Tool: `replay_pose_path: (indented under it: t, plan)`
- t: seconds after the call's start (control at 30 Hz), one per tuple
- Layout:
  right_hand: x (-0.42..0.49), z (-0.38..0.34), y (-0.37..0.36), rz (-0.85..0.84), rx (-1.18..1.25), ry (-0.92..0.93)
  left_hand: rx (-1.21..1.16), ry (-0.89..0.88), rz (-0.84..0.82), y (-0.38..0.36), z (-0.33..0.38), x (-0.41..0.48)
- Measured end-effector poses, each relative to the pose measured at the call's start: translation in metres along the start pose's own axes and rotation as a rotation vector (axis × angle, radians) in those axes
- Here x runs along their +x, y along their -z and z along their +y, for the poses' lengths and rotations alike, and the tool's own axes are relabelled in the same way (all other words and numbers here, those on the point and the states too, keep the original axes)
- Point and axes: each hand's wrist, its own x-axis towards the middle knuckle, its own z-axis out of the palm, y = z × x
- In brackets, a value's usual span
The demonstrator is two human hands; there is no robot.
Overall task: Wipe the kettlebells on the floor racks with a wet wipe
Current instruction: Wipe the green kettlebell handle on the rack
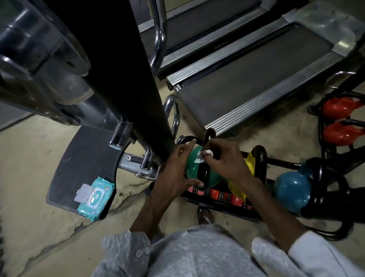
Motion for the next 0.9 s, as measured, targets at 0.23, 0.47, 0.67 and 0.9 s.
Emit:
replay_pose_path:
  t: [0.23, 0.47, 0.67, 0.9]
  plan:
    - [-0.056, -0.01, -0.043, 0.159, -0.121, 0.019, 0.163, -0.242, -0.155, 0.012, -0.009, 0.017]
    - [-0.093, -0.011, -0.077, 0.3, -0.185, -0.014, 0.192, -0.259, -0.172, 0.019, -0.008, 0.018]
    - [-0.111, -0.015, -0.093, 0.414, -0.077, -0.135, 0.191, -0.295, -0.162, 0.017, -0.01, 0.019]
    - [-0.118, -0.017, -0.103, 0.599, 0.331, -0.473, 0.235, -0.318, -0.181, 0.015, -0.01, 0.019]
